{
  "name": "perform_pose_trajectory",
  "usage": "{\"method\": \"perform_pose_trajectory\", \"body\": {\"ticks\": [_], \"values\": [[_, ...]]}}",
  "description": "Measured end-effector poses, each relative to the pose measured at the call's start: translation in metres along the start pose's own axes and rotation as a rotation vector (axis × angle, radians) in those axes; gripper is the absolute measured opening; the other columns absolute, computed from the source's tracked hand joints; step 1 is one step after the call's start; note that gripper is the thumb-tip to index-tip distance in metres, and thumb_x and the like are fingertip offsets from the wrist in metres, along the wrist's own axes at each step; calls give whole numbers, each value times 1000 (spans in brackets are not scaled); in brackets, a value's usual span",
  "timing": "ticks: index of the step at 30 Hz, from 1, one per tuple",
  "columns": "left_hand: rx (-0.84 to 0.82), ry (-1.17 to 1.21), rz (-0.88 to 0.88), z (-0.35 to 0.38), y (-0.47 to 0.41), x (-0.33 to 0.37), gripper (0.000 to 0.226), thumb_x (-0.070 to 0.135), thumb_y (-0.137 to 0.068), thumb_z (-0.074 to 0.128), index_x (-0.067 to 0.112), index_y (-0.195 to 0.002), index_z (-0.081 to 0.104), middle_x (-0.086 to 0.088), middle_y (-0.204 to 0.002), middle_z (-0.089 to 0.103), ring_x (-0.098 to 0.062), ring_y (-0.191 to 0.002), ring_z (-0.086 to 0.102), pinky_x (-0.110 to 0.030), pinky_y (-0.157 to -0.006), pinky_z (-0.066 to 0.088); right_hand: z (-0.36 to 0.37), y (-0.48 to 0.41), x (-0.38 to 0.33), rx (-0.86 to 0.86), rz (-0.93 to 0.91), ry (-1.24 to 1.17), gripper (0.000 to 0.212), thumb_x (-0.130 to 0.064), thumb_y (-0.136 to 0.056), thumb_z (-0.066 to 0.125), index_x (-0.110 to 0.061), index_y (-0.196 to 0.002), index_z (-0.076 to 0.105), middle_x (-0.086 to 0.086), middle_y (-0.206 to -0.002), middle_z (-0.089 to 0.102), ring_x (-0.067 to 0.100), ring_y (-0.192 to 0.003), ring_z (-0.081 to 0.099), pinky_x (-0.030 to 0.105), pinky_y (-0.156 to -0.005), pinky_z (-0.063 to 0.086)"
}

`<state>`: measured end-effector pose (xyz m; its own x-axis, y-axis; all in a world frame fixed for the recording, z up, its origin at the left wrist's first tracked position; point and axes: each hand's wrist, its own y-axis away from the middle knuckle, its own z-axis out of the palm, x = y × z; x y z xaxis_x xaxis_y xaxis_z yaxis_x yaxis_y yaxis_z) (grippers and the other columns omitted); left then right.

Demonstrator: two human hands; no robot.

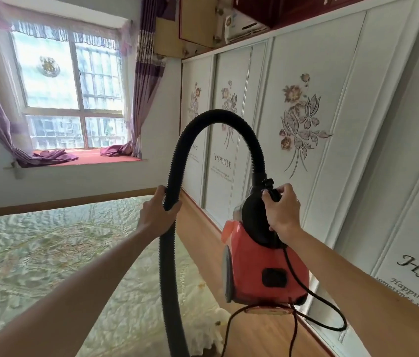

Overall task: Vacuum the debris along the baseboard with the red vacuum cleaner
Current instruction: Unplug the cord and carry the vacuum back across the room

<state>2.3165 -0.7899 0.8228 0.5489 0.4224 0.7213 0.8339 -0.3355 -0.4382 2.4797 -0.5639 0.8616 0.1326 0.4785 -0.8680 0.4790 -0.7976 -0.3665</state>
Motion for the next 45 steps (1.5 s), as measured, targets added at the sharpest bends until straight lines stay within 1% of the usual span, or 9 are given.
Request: {"method": "perform_pose_trajectory", "body": {"ticks": [5,11,16,19,25,31,34,38,45], "values": [[-17,14,29,58,-67,-22,31,31,-94,64,18,-118,48,-1,-85,61,-8,-59,53,-22,-50,34,40,-66,32,25,6,14,25,-29,-98,60,-10,-106,46,4,-84,54,23,-53,55,23,-29,38],[-55,76,35,124,-165,-56,38,29,-95,63,15,-126,47,-1,-93,62,-4,-59,56,-18,-47,35,95,-156,64,50,-5,71,24,-29,-98,60,-10,-104,47,3,-83,54,25,-55,56,30,-34,46],[-83,95,49,168,-236,-71,37,30,-94,64,16,-124,47,-2,-91,65,-9,-58,60,-21,-47,41,127,-220,76,64,-9,105,23,-30,-98,60,-12,-100,46,2,-79,54,27,-55,56,43,-43,54],[-76,76,46,188,-274,-77,38,33,-94,63,18,-124,47,-3,-89,68,-15,-56,62,-25,-48,43,142,-258,82,72,-11,111,22,-29,-98,60,-12,-98,46,3,-78,55,26,-54,56,41,-41,53],[-76,64,28,226,-336,-83,33,30,-94,63,16,-119,48,0,-85,64,-11,-55,60,-22,-45,37,169,-330,100,50,-34,119,23,-29,-98,61,-9,-99,49,-2,-79,52,30,-64,61,42,-44,54],[-46,49,-16,278,-403,-94,27,28,-94,64,18,-113,48,-1,-86,63,-13,-59,61,-24,-47,41,200,-420,122,-20,-44,75,24,-30,-97,61,-10,-97,48,3,-79,54,29,-63,60,31,-34,48],[-12,36,-60,310,-441,-98,22,29,-94,64,23,-105,45,-1,-85,63,-14,-61,61,-27,-51,42,217,-474,132,-81,-73,59,24,-32,-98,60,-11,-99,48,2,-81,55,23,-62,59,35,-39,52],[48,-3,-103,348,-487,-101,26,27,-94,64,17,-112,48,-3,-91,62,-13,-60,58,-24,-49,38,245,-544,145,-150,-116,42,22,-31,-98,60,-12,-98,48,0,-77,55,21,-64,59,51,-53,58],[107,-23,-152,374,-556,-114,29,29,-94,63,15,-113,47,-6,-91,64,-17,-63,62,-24,-48,42,301,-630,164,-198,-165,-9,23,-32,-97,61,-13,-97,48,-2,-79,55,24,-70,61,53,-58,58]]}}
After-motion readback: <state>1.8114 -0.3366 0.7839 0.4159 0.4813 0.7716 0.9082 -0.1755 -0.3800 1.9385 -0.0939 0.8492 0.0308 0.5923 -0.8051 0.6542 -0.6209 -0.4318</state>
